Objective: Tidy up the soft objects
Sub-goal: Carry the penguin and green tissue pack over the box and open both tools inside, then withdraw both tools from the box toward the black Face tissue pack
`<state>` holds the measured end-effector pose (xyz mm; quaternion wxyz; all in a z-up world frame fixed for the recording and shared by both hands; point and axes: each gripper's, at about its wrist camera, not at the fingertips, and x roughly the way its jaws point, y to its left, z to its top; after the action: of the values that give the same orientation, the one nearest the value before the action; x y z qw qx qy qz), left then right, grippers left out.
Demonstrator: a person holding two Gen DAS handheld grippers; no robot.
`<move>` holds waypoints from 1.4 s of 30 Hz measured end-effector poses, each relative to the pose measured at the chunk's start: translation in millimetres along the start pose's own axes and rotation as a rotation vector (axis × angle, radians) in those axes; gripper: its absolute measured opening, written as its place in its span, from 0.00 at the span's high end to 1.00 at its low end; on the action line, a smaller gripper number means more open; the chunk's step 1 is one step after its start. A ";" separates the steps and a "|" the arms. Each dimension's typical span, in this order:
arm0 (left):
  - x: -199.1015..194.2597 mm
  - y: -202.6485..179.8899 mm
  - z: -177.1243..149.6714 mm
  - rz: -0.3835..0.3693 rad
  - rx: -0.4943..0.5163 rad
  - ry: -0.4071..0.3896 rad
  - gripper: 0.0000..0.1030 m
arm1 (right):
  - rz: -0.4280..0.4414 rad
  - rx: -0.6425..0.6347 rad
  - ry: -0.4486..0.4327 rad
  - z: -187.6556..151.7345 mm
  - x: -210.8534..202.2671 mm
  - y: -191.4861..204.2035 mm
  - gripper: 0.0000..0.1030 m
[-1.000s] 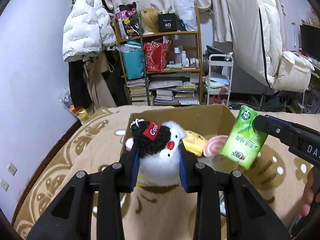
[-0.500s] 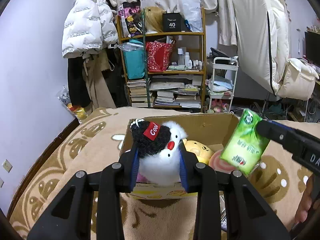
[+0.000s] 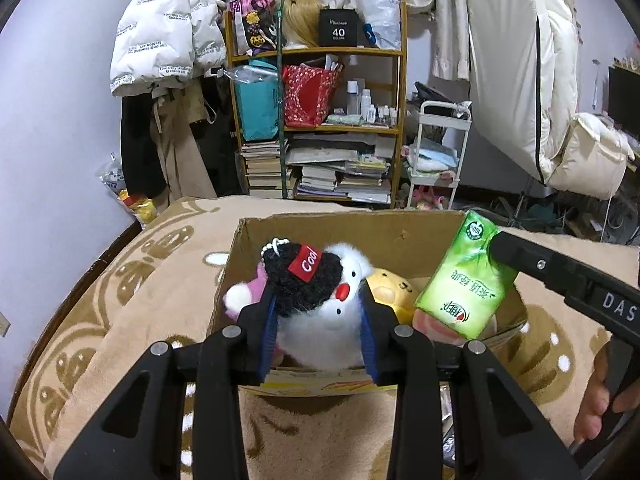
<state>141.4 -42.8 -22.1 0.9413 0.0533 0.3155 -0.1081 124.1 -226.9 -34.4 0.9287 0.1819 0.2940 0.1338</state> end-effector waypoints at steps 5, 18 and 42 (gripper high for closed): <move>3.6 -0.4 -2.1 0.020 0.001 0.014 0.65 | -0.012 0.008 0.033 -3.7 4.1 -3.5 0.66; -2.6 0.6 -8.1 0.056 -0.004 0.024 0.26 | -0.031 0.068 0.048 -5.5 -5.1 -16.6 0.47; -86.6 -9.6 -36.1 0.020 0.079 0.071 0.02 | -0.128 0.010 0.103 -26.8 -77.3 3.8 0.00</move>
<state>50.7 -31.2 1.3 0.9276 0.0974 0.3438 -0.1092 46.5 -244.0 -14.7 0.9182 0.1600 0.3531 0.0817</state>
